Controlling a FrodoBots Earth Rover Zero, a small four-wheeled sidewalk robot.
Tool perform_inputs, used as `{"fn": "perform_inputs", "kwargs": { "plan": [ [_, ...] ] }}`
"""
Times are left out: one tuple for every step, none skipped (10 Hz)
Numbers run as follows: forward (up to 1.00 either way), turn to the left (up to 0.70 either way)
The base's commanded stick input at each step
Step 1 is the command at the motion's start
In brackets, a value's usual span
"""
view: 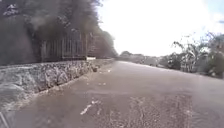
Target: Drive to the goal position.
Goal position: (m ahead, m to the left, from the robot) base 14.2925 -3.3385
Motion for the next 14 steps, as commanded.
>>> {"fn": "perform_inputs", "kwargs": {
  "plan": [
    [0.5, 0.0],
    [0.5, 0.0],
    [0.5, 0.0],
    [0.5, 0.0],
    [0.5, 0.0],
    [0.5, 0.0],
    [0.5, 0.0],
    [0.5, 0.0],
    [0.5, 0.0],
    [0.5, 0.0],
    [0.5, 0.0],
    [0.5, 0.0],
    [0.5, 0.0],
    [0.5, 0.0]
  ]
}}
